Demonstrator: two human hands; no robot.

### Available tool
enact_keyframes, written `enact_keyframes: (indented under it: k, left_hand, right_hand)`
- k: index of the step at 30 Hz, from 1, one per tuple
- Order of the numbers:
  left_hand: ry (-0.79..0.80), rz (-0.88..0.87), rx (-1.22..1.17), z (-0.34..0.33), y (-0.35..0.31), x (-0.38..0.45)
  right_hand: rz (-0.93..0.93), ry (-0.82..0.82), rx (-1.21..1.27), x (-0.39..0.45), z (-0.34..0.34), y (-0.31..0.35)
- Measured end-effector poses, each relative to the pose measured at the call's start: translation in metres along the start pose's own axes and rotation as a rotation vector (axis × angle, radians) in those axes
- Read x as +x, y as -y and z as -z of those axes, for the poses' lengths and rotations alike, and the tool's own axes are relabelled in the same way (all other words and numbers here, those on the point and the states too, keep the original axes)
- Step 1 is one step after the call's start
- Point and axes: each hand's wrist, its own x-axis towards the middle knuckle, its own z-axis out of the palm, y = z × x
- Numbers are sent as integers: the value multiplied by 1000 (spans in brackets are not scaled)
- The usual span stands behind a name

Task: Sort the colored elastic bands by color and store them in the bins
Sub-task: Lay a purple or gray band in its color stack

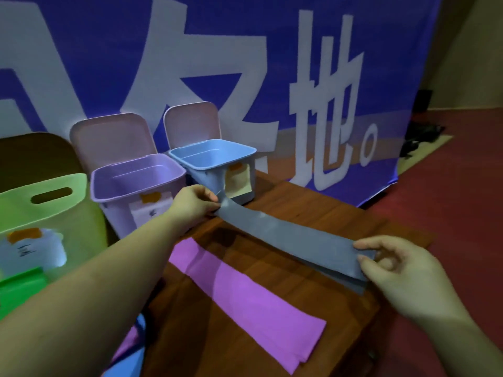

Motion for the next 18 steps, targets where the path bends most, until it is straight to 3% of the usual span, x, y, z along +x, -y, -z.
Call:
enact_keyframes:
  k: [11, 18]
  left_hand:
    - [8, -57, 240, -62, 24, 50]
    - [49, -176, 662, -73, 40, 50]
  right_hand:
    - [-61, -99, -162, 1, -10, -19]
    - [-66, 17, -444, -1, -14, -28]
